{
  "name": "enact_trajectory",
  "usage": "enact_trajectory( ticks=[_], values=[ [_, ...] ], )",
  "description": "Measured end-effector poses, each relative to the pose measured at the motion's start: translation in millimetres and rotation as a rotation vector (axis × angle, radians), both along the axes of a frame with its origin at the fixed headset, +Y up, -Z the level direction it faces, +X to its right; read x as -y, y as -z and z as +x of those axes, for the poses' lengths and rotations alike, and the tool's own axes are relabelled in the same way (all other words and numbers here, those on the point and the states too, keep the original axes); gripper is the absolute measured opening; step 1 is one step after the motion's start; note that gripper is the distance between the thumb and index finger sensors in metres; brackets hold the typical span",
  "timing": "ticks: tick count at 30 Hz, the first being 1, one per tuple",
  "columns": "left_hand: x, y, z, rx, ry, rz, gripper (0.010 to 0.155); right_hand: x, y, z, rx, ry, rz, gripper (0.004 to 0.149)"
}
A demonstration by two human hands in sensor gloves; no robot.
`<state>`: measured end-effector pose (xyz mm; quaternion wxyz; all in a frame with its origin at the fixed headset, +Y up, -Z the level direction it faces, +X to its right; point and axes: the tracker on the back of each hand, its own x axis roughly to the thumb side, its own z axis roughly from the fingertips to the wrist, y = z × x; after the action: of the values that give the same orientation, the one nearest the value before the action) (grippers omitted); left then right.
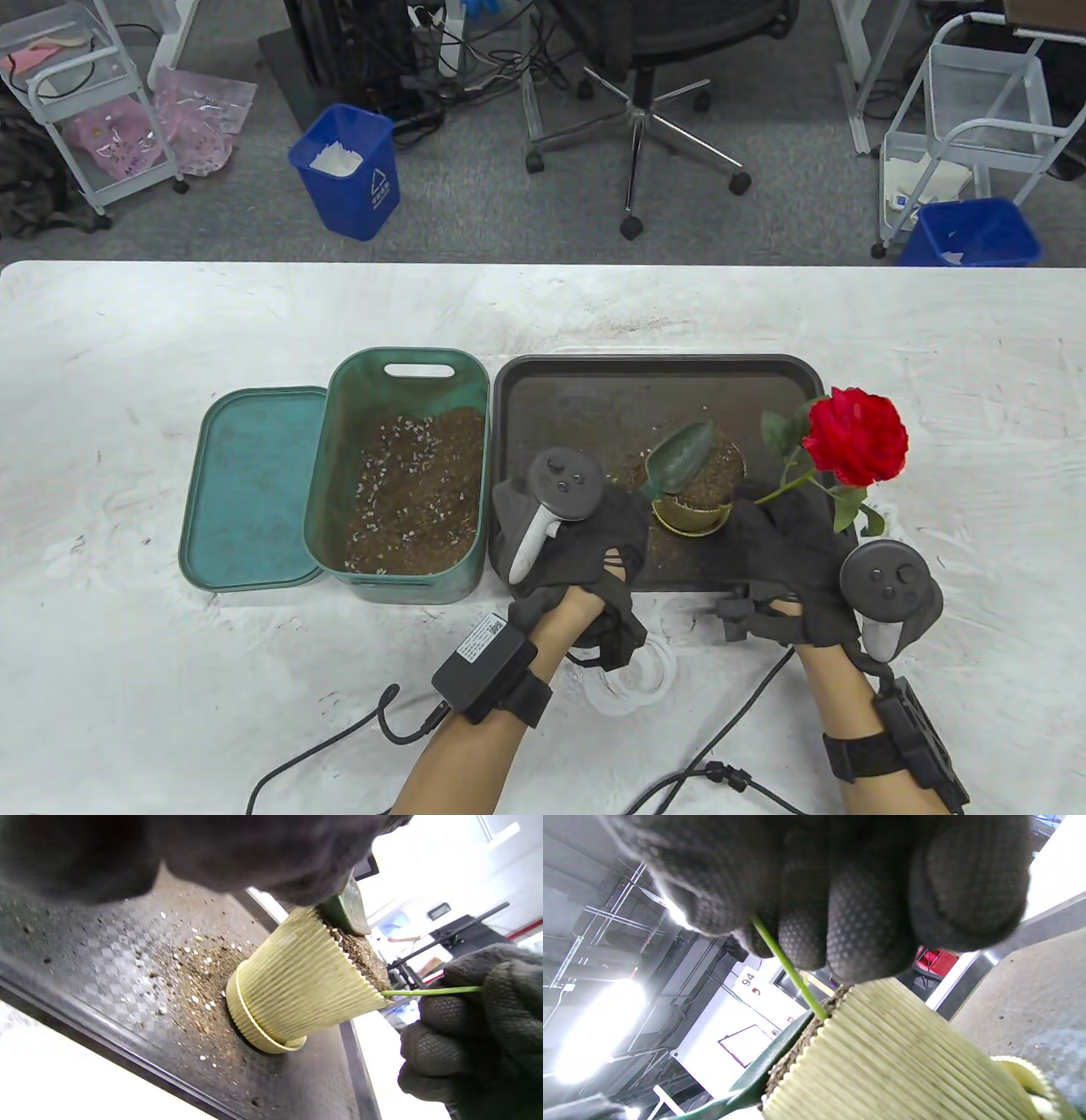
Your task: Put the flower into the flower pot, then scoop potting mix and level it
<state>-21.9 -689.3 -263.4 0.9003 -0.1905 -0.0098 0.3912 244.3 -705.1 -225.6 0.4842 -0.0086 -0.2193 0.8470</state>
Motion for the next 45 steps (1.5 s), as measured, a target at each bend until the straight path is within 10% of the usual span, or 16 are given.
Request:
enact_trajectory(
  ticks=[7,45],
  values=[
    [-9,6,-12,-0.15,-0.021,0.007,0.05,0,0,0,0.0,0.007,-0.003,0.038],
    [-16,15,7,0.024,-0.031,0.041,0.05,0,1,1,0.0,0.013,-0.005,0.038]
  ],
)
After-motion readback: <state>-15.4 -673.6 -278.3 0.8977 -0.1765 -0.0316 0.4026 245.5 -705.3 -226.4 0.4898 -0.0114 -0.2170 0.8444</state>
